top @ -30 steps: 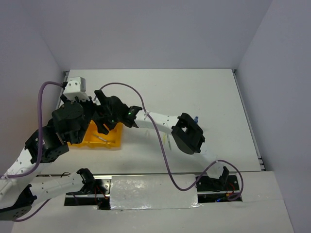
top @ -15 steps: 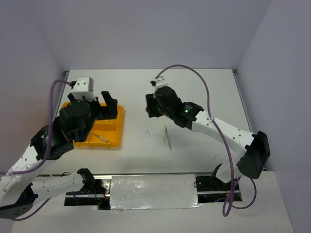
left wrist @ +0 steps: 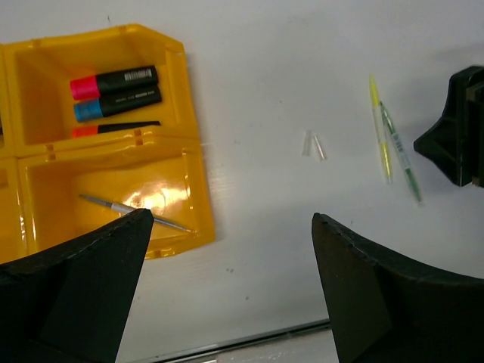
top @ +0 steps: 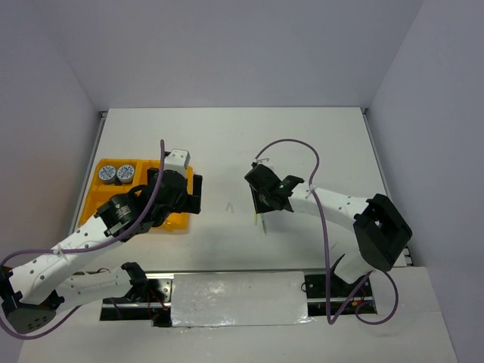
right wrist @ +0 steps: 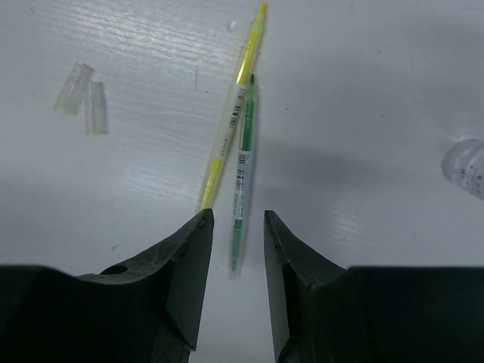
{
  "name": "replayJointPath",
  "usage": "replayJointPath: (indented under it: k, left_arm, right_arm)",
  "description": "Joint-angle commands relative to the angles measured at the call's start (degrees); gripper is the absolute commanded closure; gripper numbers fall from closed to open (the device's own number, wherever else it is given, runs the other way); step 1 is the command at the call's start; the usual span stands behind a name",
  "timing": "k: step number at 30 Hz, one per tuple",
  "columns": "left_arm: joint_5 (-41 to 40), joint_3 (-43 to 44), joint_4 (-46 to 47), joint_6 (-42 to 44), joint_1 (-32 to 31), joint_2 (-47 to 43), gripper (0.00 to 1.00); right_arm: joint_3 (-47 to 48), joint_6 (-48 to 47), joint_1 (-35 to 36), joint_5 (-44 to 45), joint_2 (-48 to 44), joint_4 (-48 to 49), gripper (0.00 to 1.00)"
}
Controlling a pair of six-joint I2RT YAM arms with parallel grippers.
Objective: Sort the stationery into containers
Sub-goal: Place the pen in the storage box, then pick up the pen from the center of the board.
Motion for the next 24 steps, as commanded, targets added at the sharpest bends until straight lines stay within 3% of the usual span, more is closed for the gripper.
replayJointPath:
  k: [1, 24]
  left_arm:
    - [2.6, -1.2, -0.5, -1.8, -0.1, -1.8, 0.01]
    - [2.6, -0.8, -1.8, -2.1, -0.1, -2.5, 0.01]
  right_arm:
    - [-1.4, 1.1, 0.4, -1.9, 2.0, 3.8, 0.6]
    - [-4.4, 2.3, 0.1, -1.4, 6.4, 7.0, 0.67]
